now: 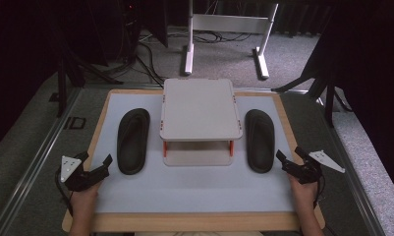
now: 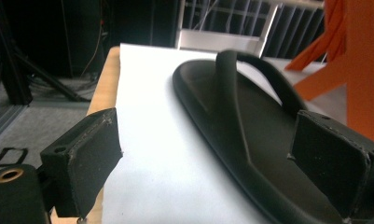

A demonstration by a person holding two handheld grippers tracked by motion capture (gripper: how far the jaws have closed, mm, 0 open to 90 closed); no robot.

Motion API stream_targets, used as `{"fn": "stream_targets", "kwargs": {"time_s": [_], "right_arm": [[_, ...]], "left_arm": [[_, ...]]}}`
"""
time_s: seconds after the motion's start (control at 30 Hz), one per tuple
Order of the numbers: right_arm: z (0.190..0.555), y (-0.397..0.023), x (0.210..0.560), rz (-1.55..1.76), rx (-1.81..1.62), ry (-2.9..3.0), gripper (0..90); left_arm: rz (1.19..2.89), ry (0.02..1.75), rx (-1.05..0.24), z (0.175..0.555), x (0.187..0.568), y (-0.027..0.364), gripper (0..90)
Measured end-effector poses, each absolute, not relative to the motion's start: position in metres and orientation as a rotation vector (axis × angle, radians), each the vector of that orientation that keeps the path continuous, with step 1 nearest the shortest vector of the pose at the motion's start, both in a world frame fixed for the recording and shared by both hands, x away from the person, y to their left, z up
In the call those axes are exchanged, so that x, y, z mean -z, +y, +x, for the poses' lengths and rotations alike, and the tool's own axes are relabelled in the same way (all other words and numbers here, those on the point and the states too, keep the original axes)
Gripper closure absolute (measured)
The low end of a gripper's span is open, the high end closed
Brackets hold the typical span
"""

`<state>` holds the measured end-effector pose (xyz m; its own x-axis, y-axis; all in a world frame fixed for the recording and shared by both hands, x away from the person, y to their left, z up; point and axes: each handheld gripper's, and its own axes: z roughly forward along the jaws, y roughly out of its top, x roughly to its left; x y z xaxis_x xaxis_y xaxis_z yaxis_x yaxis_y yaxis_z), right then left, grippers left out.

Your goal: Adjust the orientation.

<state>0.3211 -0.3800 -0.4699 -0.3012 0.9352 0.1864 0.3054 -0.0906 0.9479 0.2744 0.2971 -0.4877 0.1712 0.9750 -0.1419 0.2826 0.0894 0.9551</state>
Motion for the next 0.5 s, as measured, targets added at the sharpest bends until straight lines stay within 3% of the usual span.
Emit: {"fn": "stream_targets", "kwargs": {"time_s": [0.5], "right_arm": [[0.321,-0.376,0.470,1.356,-1.390,1.632,11.0]], "left_arm": [[1.380,1.336,-0.701,0.274,0.477,0.309,5.1]]}}
